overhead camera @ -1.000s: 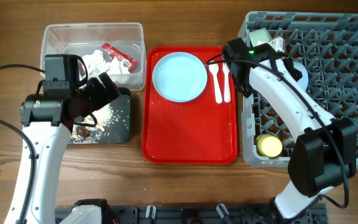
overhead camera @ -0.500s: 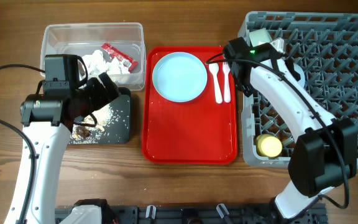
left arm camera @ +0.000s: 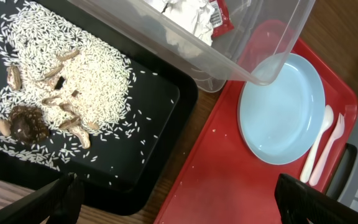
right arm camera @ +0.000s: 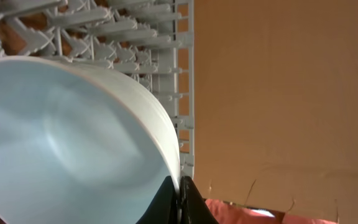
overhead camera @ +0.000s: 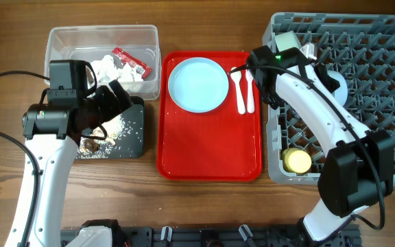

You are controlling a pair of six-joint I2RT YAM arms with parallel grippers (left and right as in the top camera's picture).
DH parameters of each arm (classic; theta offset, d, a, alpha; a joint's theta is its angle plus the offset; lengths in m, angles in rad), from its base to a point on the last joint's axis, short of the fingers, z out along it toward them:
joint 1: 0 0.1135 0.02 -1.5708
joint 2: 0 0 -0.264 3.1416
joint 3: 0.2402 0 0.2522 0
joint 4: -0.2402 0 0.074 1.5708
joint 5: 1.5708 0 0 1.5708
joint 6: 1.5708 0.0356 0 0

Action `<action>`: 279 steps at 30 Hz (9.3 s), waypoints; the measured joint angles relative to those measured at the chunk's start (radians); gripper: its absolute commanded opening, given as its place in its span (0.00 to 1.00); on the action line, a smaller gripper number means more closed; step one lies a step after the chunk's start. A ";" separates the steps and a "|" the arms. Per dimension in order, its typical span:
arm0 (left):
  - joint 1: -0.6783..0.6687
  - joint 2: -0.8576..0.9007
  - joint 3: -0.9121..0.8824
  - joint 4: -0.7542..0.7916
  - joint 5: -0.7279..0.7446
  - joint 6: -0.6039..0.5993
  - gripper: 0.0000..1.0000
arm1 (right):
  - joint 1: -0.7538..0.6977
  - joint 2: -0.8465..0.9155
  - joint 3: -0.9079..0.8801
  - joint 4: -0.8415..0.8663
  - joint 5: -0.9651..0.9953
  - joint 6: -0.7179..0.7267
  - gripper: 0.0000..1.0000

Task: Sort waste into correct bins and load items into the dishwasher rack
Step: 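Release the light-blue bowl and hold the right gripper above rack, then move the right gripper toward the light-blue plate on the red tray, then grasp the light-blue plate rim with the right gripper, then carry the light-blue plate right and stand it upright in the rack, then release the plate and move the right gripper to the white spoon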

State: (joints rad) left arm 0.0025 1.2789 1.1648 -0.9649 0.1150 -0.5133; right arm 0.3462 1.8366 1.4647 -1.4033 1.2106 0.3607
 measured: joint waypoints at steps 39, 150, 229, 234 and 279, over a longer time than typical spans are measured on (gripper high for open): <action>0.000 0.000 0.000 0.000 0.000 0.000 1.00 | 0.093 0.000 -0.051 0.204 -0.040 -0.249 0.30; 0.000 0.000 0.000 0.001 0.000 0.000 1.00 | -0.309 -0.475 0.191 0.595 -0.434 -0.638 0.04; 0.000 0.000 0.000 0.000 0.000 0.000 1.00 | -0.297 -0.120 0.187 0.441 -0.531 -0.583 1.00; 0.000 0.000 0.000 0.000 0.000 0.000 1.00 | -0.300 -0.281 0.200 0.420 -0.966 -0.541 1.00; 0.000 0.000 0.000 0.000 0.000 0.000 1.00 | -0.025 0.345 0.148 0.763 -1.215 0.028 0.52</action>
State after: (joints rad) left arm 0.0025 1.2789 1.1648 -0.9646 0.1146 -0.5133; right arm 0.3210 2.1818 1.6123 -0.6399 -0.0040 0.3889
